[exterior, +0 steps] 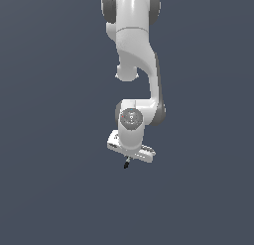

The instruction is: Pick up the object and move it to a goal position.

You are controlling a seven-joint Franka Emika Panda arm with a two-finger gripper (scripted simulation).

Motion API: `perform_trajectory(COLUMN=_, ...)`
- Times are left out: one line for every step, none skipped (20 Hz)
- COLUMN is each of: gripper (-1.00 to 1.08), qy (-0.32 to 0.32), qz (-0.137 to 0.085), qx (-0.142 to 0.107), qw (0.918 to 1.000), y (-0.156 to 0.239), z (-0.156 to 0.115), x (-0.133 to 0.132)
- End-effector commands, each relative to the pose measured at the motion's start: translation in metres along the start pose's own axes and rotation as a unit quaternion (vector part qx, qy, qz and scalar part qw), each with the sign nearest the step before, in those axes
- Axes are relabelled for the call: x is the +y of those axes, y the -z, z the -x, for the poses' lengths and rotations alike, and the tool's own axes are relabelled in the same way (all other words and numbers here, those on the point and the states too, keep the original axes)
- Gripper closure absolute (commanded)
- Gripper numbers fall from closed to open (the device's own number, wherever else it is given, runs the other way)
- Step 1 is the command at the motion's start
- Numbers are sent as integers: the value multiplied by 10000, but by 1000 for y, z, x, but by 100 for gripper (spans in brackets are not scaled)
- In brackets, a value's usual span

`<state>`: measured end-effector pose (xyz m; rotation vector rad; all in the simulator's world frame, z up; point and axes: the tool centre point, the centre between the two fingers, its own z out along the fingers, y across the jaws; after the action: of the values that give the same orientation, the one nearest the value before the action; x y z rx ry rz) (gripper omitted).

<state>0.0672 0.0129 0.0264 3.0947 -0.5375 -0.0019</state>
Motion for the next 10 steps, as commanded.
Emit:
perform_trajectory(gripper=108, qy=6, qz=-3, qx=4, qw=10000, y=8, z=13, x=-12)
perform_trajectory(gripper=108, qy=6, qz=-3, qx=4, qw=10000, y=12, z=20, x=-18)
perform_trajectory(gripper=108, qy=6, qz=-3, qx=4, qw=10000, y=16, z=27, x=-24)
perform_trajectory(gripper=108, qy=6, qz=-3, qx=4, qw=10000, y=20, z=34, x=-31)
perform_trajectory(gripper=108, qy=6, qz=-3, qx=4, qw=10000, y=25, z=43, x=-38)
perform_trajectory(gripper=108, qy=6, qz=-3, qx=4, qw=10000, y=30, z=51, x=-45)
perform_trajectory(gripper=108, qy=6, qz=-3, qx=4, qw=10000, y=34, z=59, x=-53)
perform_trajectory(gripper=108, qy=6, qz=-3, qx=4, qw=10000, y=39, z=67, x=-60)
perform_trajectory(gripper=108, qy=6, qz=-3, qx=4, qw=10000, y=44, z=76, x=-67)
perform_trajectory(gripper=108, qy=9, qz=-4, qx=5, qw=10000, y=49, z=84, x=-75)
